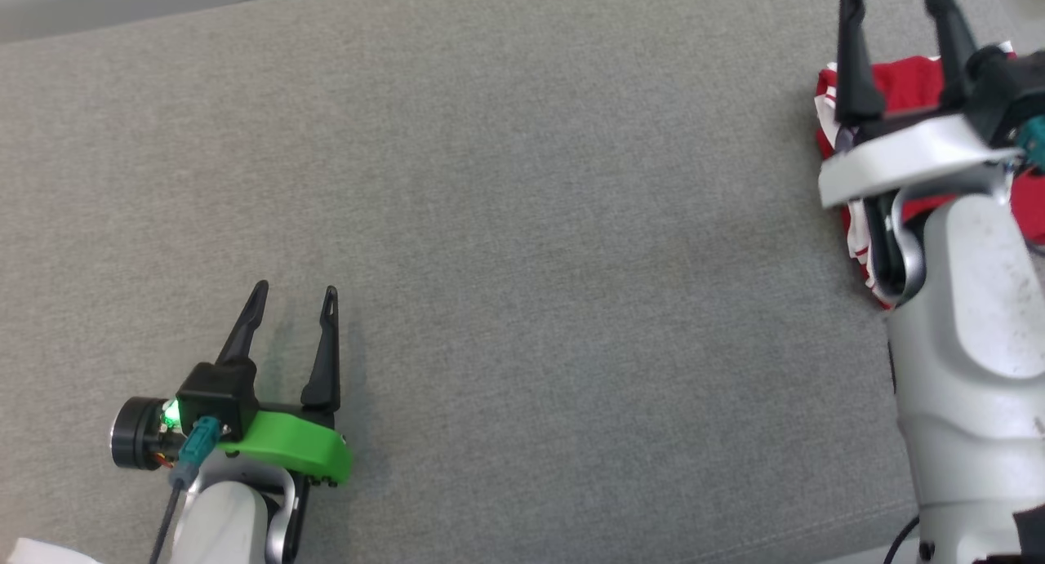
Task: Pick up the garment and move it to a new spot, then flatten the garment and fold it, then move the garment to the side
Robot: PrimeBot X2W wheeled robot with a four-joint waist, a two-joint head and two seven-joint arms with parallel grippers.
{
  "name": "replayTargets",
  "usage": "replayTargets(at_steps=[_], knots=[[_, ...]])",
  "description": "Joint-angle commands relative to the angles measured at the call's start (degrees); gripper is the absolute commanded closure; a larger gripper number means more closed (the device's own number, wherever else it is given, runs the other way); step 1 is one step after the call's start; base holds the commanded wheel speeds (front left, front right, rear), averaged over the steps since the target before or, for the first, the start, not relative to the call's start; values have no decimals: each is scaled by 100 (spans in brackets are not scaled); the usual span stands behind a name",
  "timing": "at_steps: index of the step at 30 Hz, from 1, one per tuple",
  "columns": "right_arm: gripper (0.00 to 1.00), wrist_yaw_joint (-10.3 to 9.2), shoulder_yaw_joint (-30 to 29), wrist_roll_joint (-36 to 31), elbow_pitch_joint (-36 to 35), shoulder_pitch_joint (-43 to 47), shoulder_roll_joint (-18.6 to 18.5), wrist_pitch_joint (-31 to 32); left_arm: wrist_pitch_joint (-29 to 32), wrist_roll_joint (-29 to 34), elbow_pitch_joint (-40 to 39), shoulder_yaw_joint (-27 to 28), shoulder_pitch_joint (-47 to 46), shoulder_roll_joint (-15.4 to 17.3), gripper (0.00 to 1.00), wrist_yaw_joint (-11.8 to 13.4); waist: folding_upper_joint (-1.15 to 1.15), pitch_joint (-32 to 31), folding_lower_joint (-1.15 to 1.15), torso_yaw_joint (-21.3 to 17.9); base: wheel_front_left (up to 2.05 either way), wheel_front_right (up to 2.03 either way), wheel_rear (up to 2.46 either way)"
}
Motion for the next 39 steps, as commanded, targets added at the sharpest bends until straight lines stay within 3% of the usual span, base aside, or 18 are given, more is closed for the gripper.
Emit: replayTargets(at_steps=[1, 14, 30, 31, 35, 39], knots=[[0, -11, 99, 71, 20, 273, -27, -19, 2, 20, 35, 47, 97, -49, 0, 12, 0, -401, 0, 386, 0, 0, 0], [0, -11, 632, 590, 412, 2255, -29, -20, 2, 163, 210, 633, 701, -251, 0, 62, 0, -1193, 0, 837, 0, 0, 0], [0, -11, 693, 811, 311, 3239, -28, -20, 2, -179, 62, 842, 1433, -288, 0, 27, 0, -1790, 0, 787, 0, 0, 0], [100, 0, 701, 770, 342, 3181, 3, 2, 0, -157, 97, 839, 1354, -294, 100, 44, 0, -1765, 0, 806, 0, 0, 0], [100, 0, 702, 775, 527, 3319, 42, 16, 4, -162, 310, 837, 1376, -332, 100, 45, 0, -1770, 0, 806, 0, 0, 0], [100, 0, 616, 1222, 499, 3287, 38, 176, 156, -616, 313, 900, 1298, -329, 100, 43, 0, -1773, 0, 803, 0, 0, 0]])
